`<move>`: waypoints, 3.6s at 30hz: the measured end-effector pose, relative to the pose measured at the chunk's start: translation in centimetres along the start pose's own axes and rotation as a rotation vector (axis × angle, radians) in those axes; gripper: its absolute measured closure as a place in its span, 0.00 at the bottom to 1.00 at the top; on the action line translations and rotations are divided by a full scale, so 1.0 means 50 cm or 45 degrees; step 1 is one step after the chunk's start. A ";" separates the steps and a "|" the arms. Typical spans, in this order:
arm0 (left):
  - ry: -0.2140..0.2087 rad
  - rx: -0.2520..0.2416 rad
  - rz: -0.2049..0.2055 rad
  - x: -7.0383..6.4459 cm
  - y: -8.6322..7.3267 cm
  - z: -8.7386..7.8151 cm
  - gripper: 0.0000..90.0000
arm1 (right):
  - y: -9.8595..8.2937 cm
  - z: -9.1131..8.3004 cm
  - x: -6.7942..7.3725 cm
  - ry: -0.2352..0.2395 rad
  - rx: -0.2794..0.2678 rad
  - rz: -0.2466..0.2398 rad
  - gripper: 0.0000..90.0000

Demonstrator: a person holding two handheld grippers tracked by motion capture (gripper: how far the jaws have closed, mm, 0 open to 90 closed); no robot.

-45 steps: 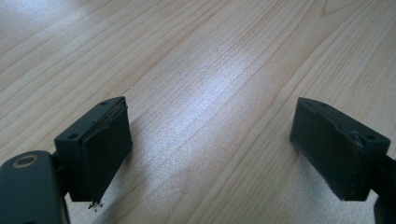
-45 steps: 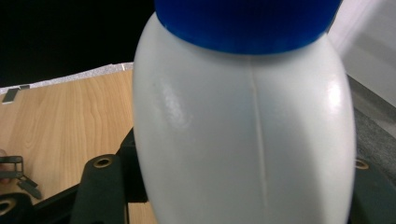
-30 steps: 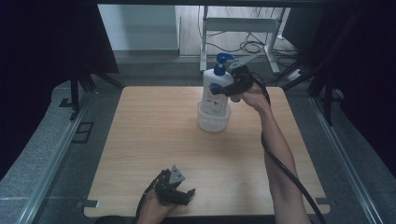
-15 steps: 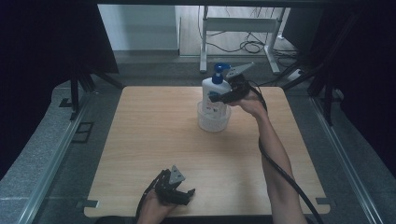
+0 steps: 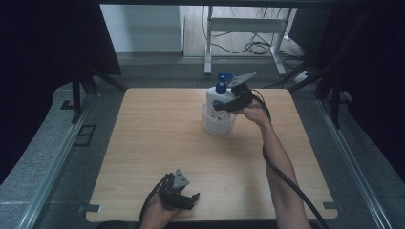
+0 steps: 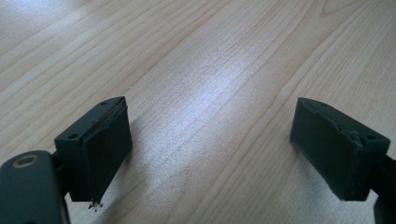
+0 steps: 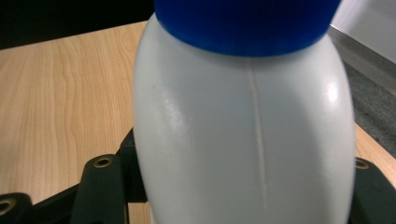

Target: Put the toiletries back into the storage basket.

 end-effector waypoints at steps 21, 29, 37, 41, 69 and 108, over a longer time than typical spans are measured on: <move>0.001 0.000 -0.001 0.000 0.000 0.000 0.13 | -0.011 0.003 -0.007 -0.030 -0.037 0.041 0.42; 0.001 0.000 -0.001 0.000 0.000 0.000 0.13 | -0.011 0.006 -0.005 -0.036 -0.049 0.043 0.41; 0.001 0.000 -0.001 0.000 0.000 0.000 0.13 | -0.012 0.005 -0.004 -0.044 -0.050 0.039 0.40; 0.001 0.000 -0.001 0.000 0.000 0.000 0.13 | -0.013 0.006 -0.005 -0.061 -0.044 0.042 0.33; 0.002 0.002 0.001 0.000 0.000 0.000 0.13 | 0.008 -0.028 -0.006 -0.223 -0.072 0.011 0.00; 0.005 0.003 0.003 0.001 0.000 0.001 0.13 | -0.013 -0.116 0.026 -0.290 -0.074 0.016 0.00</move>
Point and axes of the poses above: each handheld gripper's, and its own axes: z roughly forward along the jaws, y roughly out of its top, x roughly to its left, the point moved 9 cm from there along z, roughly forward along the jaws, and after that the axes turned 10 degrees about -x, right-handed, at the moved point
